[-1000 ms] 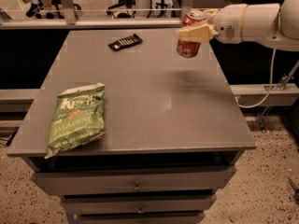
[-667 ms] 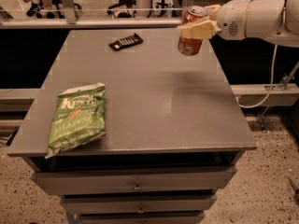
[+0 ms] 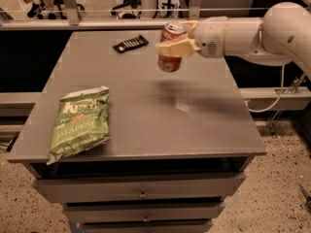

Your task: Move coke can near green jalapeno chip bag

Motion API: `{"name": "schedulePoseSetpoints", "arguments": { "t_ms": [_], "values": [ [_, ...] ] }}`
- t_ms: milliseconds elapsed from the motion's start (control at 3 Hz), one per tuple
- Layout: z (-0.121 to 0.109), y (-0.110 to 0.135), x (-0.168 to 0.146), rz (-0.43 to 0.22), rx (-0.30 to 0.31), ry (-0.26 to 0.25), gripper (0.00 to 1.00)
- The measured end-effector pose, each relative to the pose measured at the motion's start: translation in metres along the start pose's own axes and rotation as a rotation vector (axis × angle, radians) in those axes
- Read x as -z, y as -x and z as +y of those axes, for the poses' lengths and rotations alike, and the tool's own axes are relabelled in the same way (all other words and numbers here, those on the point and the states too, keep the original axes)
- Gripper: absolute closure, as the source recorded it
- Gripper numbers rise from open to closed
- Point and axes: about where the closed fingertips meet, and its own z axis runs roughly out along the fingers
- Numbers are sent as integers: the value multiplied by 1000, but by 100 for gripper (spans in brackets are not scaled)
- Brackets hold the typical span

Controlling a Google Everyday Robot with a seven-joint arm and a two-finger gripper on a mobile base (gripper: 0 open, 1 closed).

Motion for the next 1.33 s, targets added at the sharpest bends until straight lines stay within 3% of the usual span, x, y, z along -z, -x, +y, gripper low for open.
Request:
{"name": "schedulePoseSetpoints", "arguments": {
  "t_ms": [333, 1333],
  "values": [
    [37, -7, -35, -2, 18, 78, 100],
    [117, -32, -88, 24, -5, 182, 100]
  ]
}}
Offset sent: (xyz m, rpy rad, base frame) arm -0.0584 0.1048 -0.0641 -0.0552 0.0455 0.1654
